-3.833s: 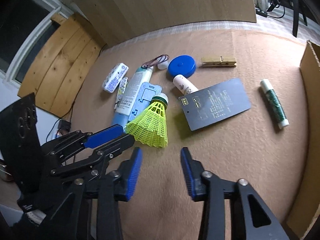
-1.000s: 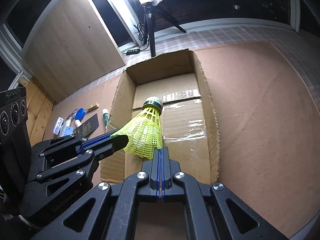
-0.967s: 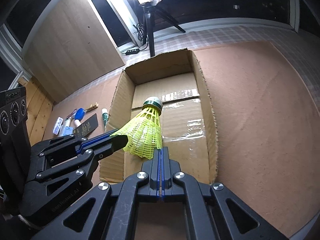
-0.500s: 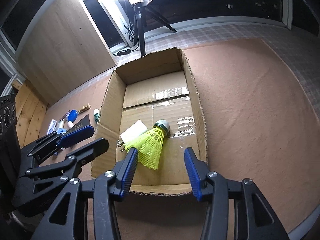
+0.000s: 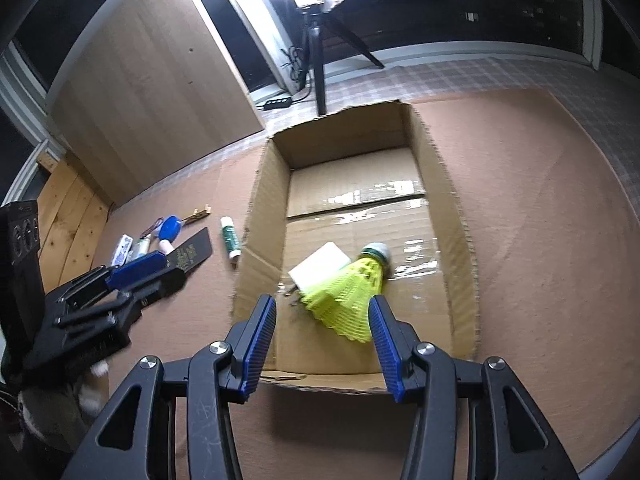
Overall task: Organize objects
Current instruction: 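Withdraw the left tool from the box toward the sunscreen bottle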
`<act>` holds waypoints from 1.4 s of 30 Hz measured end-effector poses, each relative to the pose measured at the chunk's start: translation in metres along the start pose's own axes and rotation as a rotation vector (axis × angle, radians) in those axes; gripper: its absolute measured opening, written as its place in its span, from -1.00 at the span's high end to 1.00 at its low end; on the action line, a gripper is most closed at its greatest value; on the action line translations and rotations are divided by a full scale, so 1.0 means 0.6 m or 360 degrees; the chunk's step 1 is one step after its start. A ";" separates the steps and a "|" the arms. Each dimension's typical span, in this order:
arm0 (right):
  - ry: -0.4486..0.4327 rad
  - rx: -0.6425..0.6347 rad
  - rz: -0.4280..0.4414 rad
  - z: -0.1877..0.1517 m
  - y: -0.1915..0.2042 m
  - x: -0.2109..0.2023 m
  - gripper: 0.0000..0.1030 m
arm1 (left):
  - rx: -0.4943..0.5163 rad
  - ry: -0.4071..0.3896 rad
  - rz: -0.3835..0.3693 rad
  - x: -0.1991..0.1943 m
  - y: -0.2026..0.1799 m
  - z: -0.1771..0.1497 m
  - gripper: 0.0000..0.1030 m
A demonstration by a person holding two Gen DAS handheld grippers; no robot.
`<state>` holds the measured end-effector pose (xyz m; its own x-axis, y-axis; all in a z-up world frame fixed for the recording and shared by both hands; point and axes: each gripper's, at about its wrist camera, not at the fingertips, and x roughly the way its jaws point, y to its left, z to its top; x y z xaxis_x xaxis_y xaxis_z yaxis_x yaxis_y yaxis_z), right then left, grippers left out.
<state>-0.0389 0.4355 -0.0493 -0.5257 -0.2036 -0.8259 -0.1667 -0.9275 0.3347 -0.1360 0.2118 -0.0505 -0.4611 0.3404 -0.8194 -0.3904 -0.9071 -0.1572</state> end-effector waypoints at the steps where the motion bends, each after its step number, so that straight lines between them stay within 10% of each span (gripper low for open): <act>1: 0.0002 -0.0004 0.0007 0.000 0.007 0.002 0.14 | -0.0024 0.0002 0.0019 -0.003 0.018 0.000 0.12; 19: 0.0049 -0.0044 0.0099 0.000 0.096 0.045 0.14 | -0.0578 0.0170 0.0292 0.001 0.401 -0.010 0.12; 42: 0.0128 -0.0029 0.0115 0.000 0.109 0.079 0.14 | -0.0650 0.0293 0.0264 0.078 0.462 -0.016 0.08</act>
<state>-0.0744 0.3655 -0.0665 -0.4672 -0.2938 -0.8339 -0.1152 -0.9149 0.3869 -0.2585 -0.0262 -0.1378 -0.3273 0.1669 -0.9301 0.0384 -0.9811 -0.1896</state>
